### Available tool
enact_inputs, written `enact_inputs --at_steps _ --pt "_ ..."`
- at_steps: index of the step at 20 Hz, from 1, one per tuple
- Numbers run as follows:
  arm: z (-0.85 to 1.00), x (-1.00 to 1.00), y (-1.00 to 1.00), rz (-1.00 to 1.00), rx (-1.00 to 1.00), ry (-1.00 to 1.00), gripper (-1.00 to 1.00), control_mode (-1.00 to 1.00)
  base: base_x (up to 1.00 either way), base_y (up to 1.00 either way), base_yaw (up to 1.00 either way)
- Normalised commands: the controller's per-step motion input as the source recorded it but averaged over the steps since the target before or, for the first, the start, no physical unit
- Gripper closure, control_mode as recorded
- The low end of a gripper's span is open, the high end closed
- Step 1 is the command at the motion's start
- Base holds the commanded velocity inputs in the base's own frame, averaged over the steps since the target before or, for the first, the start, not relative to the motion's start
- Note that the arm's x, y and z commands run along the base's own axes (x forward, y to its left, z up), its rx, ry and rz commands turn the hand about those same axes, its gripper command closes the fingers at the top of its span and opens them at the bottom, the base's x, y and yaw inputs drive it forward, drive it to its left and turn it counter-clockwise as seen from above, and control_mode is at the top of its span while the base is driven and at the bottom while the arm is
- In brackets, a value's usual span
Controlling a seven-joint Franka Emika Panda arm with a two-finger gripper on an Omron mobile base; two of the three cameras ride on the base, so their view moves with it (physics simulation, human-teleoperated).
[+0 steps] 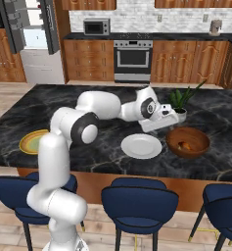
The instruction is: Pick the chicken drumstick and lemon wedge from their plates and place them in the bowl. Then put the bowl in the fridge.
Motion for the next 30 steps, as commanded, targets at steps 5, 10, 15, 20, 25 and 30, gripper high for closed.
enact_inputs --at_steps 5,10,15,20,25,30 --pt "-0.26 0.19 -0.1 0.01 0.0 0.02 -1.0 -1.0 0.0 0.0 0.0" --pt "-0.25 0.07 -0.04 0.05 0.02 0.03 -1.0 -1.0 0.0 0.0 0.0" --pt "-0.24 0.02 -0.1 0.02 0.02 0.02 -1.0 -1.0 0.0 0.0 0.0" --pt "-0.19 0.0 -0.23 0.0 0.0 0.01 -1.0 -1.0 0.0 0.0 0.0" --pt "-0.15 -0.04 -0.17 -0.02 0.0 0.0 -1.0 -1.0 0.0 0.0 0.0" --pt "-0.18 -0.08 -0.08 -0.05 0.0 0.0 -1.0 -1.0 0.0 0.0 0.0"
